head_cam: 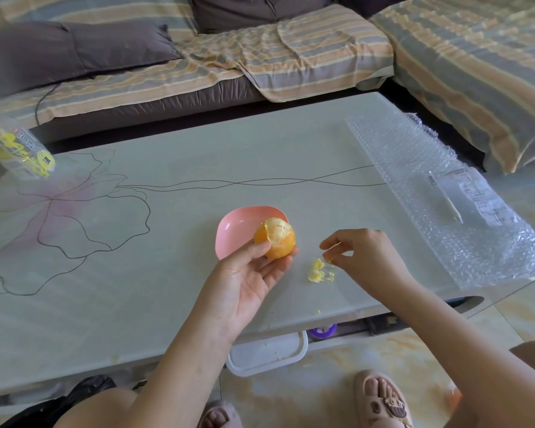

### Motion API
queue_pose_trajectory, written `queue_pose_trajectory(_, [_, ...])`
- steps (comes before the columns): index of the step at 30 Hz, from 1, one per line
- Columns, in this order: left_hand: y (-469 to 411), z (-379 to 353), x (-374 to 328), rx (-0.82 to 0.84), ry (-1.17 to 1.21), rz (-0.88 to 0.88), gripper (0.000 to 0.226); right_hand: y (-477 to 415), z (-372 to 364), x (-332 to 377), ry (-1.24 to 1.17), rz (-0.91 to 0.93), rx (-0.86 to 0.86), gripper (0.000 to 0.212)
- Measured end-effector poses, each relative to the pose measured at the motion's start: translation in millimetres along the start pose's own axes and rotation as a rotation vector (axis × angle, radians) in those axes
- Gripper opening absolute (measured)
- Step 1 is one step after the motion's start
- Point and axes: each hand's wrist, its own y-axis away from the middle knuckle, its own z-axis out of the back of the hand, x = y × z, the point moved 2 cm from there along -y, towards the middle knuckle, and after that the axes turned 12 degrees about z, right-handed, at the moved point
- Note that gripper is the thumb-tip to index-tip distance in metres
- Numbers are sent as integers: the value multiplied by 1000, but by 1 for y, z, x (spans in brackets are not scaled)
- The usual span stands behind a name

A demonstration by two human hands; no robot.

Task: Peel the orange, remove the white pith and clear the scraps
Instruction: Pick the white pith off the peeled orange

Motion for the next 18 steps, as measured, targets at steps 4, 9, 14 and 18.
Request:
queue_pose_trajectory(4, [1,0,-1,56,6,23,30,1,2,3,91,21,-12,13])
queue_pose_trajectory(9, [3,-3,-3,116,-11,21,33,-2,1,4,147,101,-58,29])
queue_pose_trajectory(14, [2,-3,-3,147,-18,17,38,0,1,8,109,150,-121,22])
queue_pose_trajectory(18, [1,0,-3,159,-38,5,36,2,9,14,77,147,-175,14])
